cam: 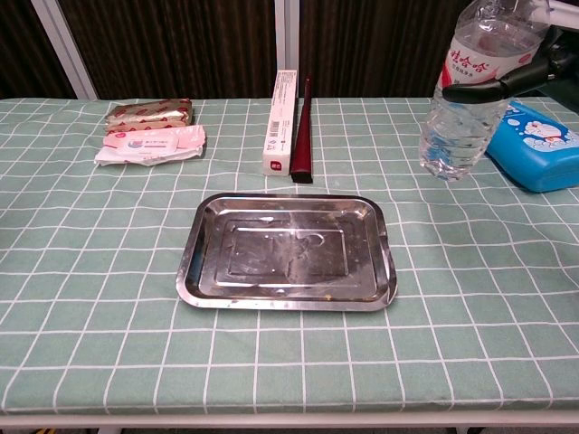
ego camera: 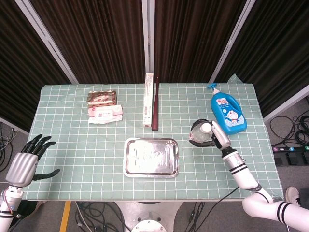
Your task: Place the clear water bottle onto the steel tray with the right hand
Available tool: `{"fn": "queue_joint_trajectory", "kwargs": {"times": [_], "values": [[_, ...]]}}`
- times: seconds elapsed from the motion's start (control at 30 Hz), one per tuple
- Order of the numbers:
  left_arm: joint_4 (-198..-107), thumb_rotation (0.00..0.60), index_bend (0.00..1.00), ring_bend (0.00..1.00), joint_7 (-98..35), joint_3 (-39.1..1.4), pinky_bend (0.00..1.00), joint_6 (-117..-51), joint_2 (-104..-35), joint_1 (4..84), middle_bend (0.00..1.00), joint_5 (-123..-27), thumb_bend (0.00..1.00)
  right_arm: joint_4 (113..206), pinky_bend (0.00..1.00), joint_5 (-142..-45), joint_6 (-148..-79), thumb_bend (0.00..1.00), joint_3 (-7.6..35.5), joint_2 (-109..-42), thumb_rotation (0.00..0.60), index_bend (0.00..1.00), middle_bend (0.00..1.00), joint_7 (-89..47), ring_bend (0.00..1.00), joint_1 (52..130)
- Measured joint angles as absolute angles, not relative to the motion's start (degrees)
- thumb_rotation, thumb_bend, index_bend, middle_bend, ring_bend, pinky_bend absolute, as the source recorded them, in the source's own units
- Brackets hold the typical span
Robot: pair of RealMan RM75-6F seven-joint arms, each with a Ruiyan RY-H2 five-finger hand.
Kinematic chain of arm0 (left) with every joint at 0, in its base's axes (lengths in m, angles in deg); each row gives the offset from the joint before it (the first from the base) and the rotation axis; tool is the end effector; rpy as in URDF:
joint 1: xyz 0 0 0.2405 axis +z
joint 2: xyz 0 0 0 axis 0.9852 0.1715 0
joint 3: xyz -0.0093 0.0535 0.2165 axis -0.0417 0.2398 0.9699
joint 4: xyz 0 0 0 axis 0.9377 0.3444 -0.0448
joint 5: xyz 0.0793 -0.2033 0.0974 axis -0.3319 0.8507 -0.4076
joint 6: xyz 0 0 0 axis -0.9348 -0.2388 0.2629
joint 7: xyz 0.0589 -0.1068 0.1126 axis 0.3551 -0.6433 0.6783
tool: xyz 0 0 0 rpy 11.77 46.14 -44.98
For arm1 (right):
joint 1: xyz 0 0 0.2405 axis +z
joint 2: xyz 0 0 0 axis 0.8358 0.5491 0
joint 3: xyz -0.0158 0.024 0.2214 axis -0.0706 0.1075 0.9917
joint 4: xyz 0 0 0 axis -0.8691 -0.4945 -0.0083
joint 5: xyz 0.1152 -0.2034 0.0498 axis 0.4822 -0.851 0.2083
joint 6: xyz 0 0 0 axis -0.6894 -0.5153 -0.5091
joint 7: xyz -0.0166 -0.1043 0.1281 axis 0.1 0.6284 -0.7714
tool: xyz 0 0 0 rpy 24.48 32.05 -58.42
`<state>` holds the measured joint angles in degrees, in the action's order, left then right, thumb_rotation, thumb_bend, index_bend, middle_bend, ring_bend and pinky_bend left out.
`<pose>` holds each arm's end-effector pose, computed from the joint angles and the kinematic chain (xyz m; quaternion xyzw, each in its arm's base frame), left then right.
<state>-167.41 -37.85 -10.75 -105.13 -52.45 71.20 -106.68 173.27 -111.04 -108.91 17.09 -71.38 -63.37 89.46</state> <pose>-0.2778 0.2116 0.0994 -0.6381 -0.3713 -0.4307 0.5191 -0.1456 -0.3453 0.0149 0.4940 -0.6204 0.5762 0.1974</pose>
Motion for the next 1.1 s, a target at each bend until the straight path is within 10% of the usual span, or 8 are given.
{"fn": "queue_joint_trajectory", "kwargs": {"times": [1.1], "values": [[-168.8, 0.469, 0.26, 0.10, -36.8, -10.7, 0.18, -105.5, -51.4, 71.8, 0.23, -106.2, 0.09, 173.0, 0.36, -109.7, -107.7, 0.24, 15.9, -74.2, 0.600, 0.66, 0.53, -62.1, 0.32, 90.7]]}}
